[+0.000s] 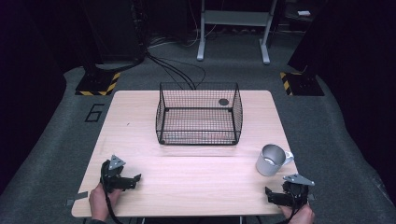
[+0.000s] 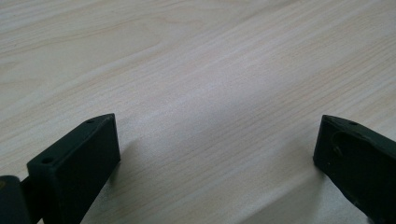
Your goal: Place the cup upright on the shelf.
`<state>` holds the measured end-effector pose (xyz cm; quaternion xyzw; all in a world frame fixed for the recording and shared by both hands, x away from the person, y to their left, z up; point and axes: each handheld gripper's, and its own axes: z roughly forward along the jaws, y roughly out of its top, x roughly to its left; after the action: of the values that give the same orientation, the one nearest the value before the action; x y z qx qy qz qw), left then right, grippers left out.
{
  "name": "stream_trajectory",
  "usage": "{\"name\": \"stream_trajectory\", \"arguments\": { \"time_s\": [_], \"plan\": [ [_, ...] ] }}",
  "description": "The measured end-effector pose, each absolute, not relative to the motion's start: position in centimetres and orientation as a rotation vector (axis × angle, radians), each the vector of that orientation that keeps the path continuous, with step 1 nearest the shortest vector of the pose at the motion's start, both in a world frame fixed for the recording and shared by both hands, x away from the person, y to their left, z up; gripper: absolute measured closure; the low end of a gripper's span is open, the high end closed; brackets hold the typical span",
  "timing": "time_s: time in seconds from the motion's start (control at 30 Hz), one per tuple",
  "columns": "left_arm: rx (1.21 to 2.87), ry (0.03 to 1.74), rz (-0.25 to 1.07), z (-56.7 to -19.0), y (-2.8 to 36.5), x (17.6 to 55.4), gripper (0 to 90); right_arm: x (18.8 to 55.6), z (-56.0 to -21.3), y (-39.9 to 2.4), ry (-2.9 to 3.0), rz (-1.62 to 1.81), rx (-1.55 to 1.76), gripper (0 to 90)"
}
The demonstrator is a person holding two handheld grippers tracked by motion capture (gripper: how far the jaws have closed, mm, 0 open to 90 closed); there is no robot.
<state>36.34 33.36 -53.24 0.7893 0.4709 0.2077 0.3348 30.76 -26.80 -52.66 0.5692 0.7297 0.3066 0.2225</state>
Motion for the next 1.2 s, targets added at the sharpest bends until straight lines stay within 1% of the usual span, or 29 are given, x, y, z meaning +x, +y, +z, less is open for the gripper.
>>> {"name": "stream_trajectory", "arguments": {
  "time_s": [0.5,1.2],
  "plan": [
    [2.060,1.229,0.542,-53.2,33.4,36.3,0.4,30.3,-49.4,-26.0,1.963,0.911,1.535,0.0],
    [2.059,1.231,0.542,-53.2,33.3,36.4,0.4,31.6,-45.9,-25.6,1.926,0.956,1.454,0.0]
  ]
}}
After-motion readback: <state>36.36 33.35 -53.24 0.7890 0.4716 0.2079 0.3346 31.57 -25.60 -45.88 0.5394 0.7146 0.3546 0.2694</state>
